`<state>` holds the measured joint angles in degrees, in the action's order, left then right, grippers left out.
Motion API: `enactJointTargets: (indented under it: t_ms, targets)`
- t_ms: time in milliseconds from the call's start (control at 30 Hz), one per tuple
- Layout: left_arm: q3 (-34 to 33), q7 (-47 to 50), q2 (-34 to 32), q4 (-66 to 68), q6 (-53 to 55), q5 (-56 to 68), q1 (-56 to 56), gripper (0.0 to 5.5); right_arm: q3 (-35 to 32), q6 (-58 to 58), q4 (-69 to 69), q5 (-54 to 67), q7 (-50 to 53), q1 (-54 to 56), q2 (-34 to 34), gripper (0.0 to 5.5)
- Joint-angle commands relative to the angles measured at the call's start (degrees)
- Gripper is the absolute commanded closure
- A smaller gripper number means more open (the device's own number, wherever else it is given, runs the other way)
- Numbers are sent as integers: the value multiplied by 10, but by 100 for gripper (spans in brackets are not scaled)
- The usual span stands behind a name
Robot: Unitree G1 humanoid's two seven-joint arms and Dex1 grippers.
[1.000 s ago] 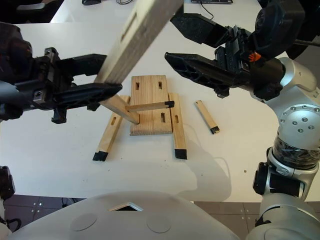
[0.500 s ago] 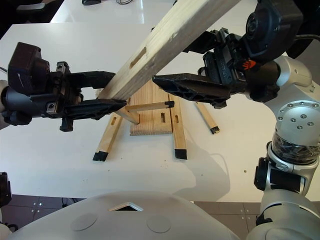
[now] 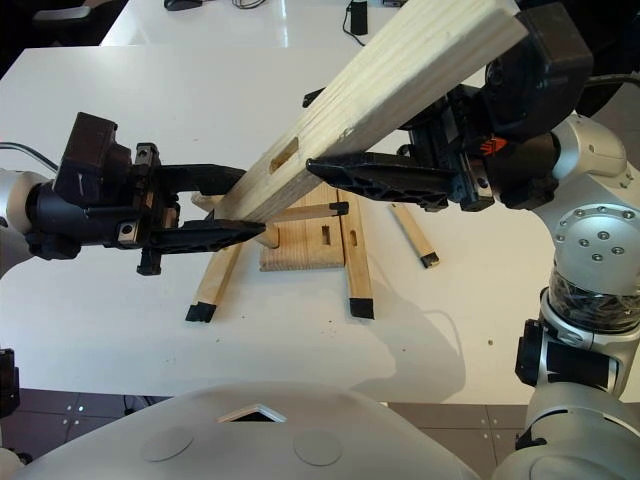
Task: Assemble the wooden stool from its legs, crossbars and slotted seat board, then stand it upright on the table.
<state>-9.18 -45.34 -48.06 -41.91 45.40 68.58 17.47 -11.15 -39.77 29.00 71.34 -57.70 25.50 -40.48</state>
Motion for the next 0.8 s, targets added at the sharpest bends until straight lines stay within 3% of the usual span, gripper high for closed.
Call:
enactJointTargets:
  t_ms: [33, 100, 133, 300, 567, 800]
  targets:
    - [-9, 15, 2, 4, -10, 4, 16, 347, 1, 0, 5, -16, -1, -4, -9, 346]
    - [-8, 32, 12, 12, -12, 1, 23, 347, -6, -2, 0, 1, 8, 4, -5, 346]
    - [-7, 37, 15, 15, -14, -2, 26, 311, -10, -3, -3, 9, 12, 8, -4, 346]
    - [-6, 54, 21, 6, -20, 1, 37, 240, -46, -8, -40, 53, 50, 37, -5, 348]
    - [-14, 72, 19, -21, -29, 47, 31, 237, -106, -20, -117, 68, 48, 55, -49, 348]
    - [-55, 71, -3, 7, -40, 36, 21, 237, -76, 30, -180, -91, -35, 13, -90, 348]
